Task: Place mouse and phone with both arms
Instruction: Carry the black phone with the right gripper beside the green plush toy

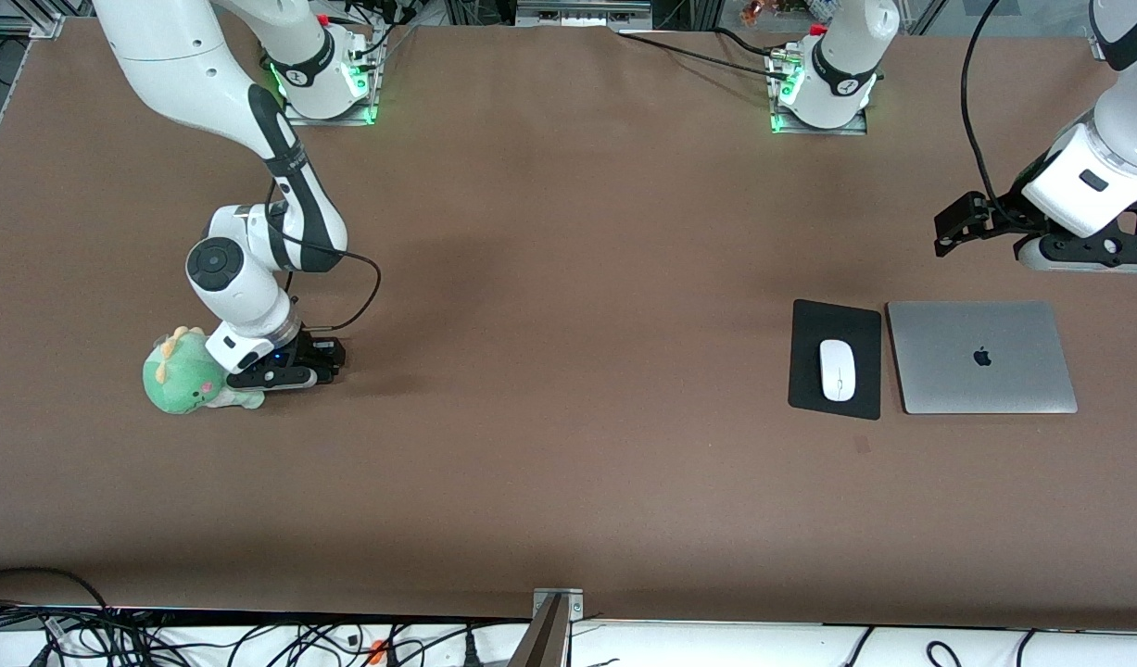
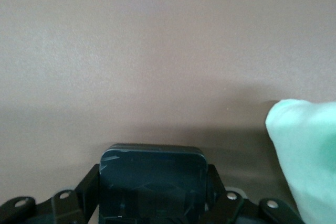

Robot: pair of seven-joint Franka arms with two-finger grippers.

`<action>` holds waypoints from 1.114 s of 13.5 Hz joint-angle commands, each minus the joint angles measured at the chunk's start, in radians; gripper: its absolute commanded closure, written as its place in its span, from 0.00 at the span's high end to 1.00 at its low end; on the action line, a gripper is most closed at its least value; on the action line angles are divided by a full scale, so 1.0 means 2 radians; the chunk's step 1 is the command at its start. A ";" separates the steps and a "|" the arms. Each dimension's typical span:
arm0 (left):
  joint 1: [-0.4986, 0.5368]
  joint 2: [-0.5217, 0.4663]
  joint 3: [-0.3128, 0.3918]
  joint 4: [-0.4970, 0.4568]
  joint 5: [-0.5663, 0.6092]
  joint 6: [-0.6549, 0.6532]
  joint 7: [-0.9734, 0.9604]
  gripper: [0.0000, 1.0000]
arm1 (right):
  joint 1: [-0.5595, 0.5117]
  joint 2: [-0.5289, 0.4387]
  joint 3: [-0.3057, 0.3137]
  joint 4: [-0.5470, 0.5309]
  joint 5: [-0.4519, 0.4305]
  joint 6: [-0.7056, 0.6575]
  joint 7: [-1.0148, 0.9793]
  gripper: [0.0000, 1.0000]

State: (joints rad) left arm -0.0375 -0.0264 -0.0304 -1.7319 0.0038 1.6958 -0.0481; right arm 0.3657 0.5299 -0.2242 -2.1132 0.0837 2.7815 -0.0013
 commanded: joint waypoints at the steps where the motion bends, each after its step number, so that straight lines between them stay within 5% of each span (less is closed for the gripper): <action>1: -0.003 -0.002 -0.004 -0.005 0.010 -0.005 0.005 1.00 | -0.006 -0.022 0.007 -0.026 0.003 0.022 -0.009 0.17; 2: -0.001 -0.003 -0.003 -0.005 0.010 -0.005 0.006 1.00 | -0.006 -0.020 0.007 -0.028 0.003 0.030 -0.009 0.33; 3: -0.001 -0.002 -0.003 0.000 0.010 -0.006 0.006 1.00 | -0.006 -0.017 0.008 -0.029 0.003 0.030 -0.008 0.83; 4: -0.001 0.001 -0.003 0.006 0.010 -0.006 0.004 1.00 | -0.006 -0.017 0.008 -0.028 0.003 0.030 -0.008 1.00; 8: -0.001 0.010 -0.004 0.027 0.002 -0.018 0.003 1.00 | -0.006 -0.021 0.011 -0.011 0.003 0.005 -0.007 1.00; 15: 0.005 0.015 -0.002 0.038 0.002 -0.029 0.009 1.00 | -0.015 -0.024 0.007 0.182 0.022 -0.275 -0.012 1.00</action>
State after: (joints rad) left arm -0.0298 -0.0161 -0.0319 -1.6901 0.0037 1.6639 -0.0489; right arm 0.3635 0.4789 -0.2167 -1.8682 0.1087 2.3731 -0.0013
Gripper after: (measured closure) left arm 0.000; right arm 0.000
